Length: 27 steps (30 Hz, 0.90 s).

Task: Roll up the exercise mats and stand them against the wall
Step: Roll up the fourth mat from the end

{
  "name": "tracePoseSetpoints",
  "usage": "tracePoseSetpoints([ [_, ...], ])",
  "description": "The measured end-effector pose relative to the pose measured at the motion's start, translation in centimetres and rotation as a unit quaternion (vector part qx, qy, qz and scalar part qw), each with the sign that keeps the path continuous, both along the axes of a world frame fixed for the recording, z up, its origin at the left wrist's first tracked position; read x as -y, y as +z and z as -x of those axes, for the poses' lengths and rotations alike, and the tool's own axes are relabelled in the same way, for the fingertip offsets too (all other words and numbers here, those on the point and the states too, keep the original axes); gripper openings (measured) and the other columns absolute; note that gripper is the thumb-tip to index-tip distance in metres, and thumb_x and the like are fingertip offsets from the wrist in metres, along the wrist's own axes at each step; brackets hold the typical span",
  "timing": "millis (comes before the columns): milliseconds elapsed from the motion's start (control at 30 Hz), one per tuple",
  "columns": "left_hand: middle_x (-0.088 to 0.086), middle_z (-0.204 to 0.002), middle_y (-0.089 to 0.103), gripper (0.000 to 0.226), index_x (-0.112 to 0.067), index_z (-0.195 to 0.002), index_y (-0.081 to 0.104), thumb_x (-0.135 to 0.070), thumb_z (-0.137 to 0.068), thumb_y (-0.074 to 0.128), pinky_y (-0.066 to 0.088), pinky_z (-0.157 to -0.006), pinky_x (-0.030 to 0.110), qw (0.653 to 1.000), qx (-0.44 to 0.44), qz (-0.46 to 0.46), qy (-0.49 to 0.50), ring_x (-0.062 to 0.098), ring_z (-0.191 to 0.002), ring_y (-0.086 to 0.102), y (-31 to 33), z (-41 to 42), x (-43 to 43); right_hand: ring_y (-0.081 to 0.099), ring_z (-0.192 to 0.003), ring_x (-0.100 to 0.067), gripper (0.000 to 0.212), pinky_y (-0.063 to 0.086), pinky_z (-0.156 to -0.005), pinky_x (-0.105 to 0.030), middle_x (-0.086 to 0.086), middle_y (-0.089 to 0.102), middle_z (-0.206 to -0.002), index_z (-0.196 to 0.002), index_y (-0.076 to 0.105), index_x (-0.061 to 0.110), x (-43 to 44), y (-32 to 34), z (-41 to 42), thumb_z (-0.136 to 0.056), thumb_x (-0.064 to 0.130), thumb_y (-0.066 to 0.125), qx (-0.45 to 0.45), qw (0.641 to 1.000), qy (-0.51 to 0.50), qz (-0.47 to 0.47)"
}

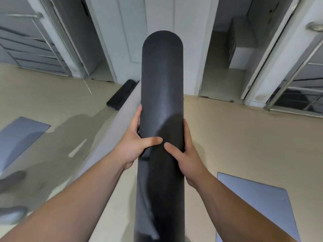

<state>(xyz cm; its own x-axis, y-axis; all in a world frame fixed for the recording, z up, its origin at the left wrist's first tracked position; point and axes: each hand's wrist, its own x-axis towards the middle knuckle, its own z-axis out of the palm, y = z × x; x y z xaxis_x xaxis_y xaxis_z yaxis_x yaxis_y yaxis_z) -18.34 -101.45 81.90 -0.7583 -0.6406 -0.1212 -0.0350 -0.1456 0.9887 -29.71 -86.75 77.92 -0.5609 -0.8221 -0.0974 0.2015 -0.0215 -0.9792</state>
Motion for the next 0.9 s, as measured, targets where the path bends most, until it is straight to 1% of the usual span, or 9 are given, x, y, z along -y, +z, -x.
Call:
tracePoseSetpoints([
  [100, -0.001, -0.141, 0.058, 0.113, -0.059, -0.150, 0.027, 0.005, -0.075, 0.083, 0.059, -0.088, 0.032, 1.000, -0.002, -0.018, 0.022, 0.013, -0.118, 0.066, -1.3, 1.5, 8.4, 0.059, -0.124, 0.006, 0.091, 0.055, -0.095, -0.023, 0.033, 0.052, -0.142, -0.158, 0.016, 0.059, 8.5, -0.4, 1.7, -0.096, 0.025, 0.074, -0.019, 1.000, 0.013, -0.010],
  [167, -0.002, -0.144, 0.054, 0.112, -0.059, -0.150, 0.025, -0.002, -0.076, 0.086, 0.059, -0.088, 0.030, 1.000, 0.008, 0.002, 0.023, 0.013, -0.122, 0.063, -2.6, 2.4, 14.3, 0.059, -0.124, 0.006, 0.090, 0.055, -0.099, -0.026, 0.032, 0.050, -0.144, -0.157, 0.016, 0.060, 14.3, -0.9, 2.6, -0.095, 0.031, 0.075, -0.035, 0.999, 0.008, -0.024],
  [267, -0.005, -0.147, 0.050, 0.110, -0.065, -0.146, 0.024, -0.012, -0.075, 0.089, 0.058, -0.095, 0.036, 1.000, 0.006, 0.004, -0.007, 0.015, -0.127, 0.058, -4.2, 3.7, 23.4, 0.059, -0.126, 0.002, 0.091, 0.054, -0.103, -0.031, 0.027, 0.051, -0.147, -0.158, 0.016, 0.058, 22.8, -2.1, 3.4, -0.094, 0.033, 0.076, -0.049, 0.998, -0.014, -0.036],
  [333, -0.007, -0.147, 0.050, 0.109, -0.068, -0.143, 0.025, -0.014, -0.074, 0.090, 0.057, -0.098, 0.039, 0.999, 0.009, -0.005, -0.031, 0.015, -0.128, 0.057, -4.8, 4.8, 29.2, 0.060, -0.126, 0.000, 0.092, 0.054, -0.101, -0.029, 0.025, 0.051, -0.147, -0.158, 0.016, 0.058, 28.1, -2.6, 3.9, -0.093, 0.034, 0.077, -0.043, 0.997, -0.035, -0.048],
  [433, -0.013, -0.144, 0.050, 0.111, -0.063, -0.149, 0.022, -0.013, -0.076, 0.088, 0.057, -0.094, 0.034, 0.998, 0.018, -0.018, -0.061, 0.011, -0.125, 0.058, -5.3, 7.0, 36.1, 0.059, -0.125, 0.002, 0.093, 0.054, -0.100, -0.026, 0.029, 0.051, -0.144, -0.156, 0.015, 0.062, 34.3, -3.0, 5.3, -0.091, 0.038, 0.078, -0.024, 0.996, -0.058, -0.063],
  [567, -0.012, -0.145, 0.050, 0.110, -0.067, -0.146, 0.024, -0.018, -0.073, 0.091, 0.055, -0.100, 0.042, 0.994, 0.046, -0.036, -0.093, 0.013, -0.125, 0.059, -6.6, 11.4, 42.9, 0.059, -0.125, 0.001, 0.091, 0.053, -0.105, -0.029, 0.036, 0.052, -0.138, -0.154, 0.017, 0.066, 40.4, -4.2, 9.0, -0.092, 0.037, 0.077, -0.003, 0.992, -0.088, -0.087],
  [667, -0.009, -0.147, 0.049, 0.109, -0.068, -0.145, 0.026, -0.021, -0.071, 0.092, 0.055, -0.102, 0.046, 0.992, 0.066, -0.041, -0.102, 0.016, -0.128, 0.057, -9.0, 15.3, 46.9, 0.059, -0.125, 0.001, 0.090, 0.054, -0.101, -0.025, 0.036, 0.050, -0.139, -0.154, 0.015, 0.064, 44.2, -6.6, 12.8, -0.093, 0.036, 0.075, 0.012, 0.992, -0.085, -0.097],
  [800, -0.008, -0.146, 0.051, 0.108, -0.067, -0.145, 0.026, -0.020, -0.073, 0.091, 0.055, -0.101, 0.046, 0.990, 0.099, -0.053, -0.082, 0.016, -0.126, 0.059, -14.4, 20.6, 51.7, 0.057, -0.128, 0.001, 0.093, 0.054, -0.101, -0.025, 0.033, 0.048, -0.143, -0.156, 0.014, 0.062, 49.4, -12.4, 18.7, -0.092, 0.039, 0.077, 0.034, 0.990, -0.057, -0.125],
  [900, -0.007, -0.145, 0.053, 0.108, -0.068, -0.144, 0.026, -0.023, -0.070, 0.092, 0.056, -0.099, 0.047, 0.987, 0.129, -0.071, -0.058, 0.018, -0.124, 0.061, -20.3, 24.5, 55.4, 0.055, -0.130, -0.001, 0.093, 0.054, -0.101, -0.024, 0.031, 0.045, -0.145, -0.155, 0.012, 0.063, 53.4, -18.0, 23.2, -0.091, 0.044, 0.077, 0.041, 0.986, -0.040, -0.156],
])
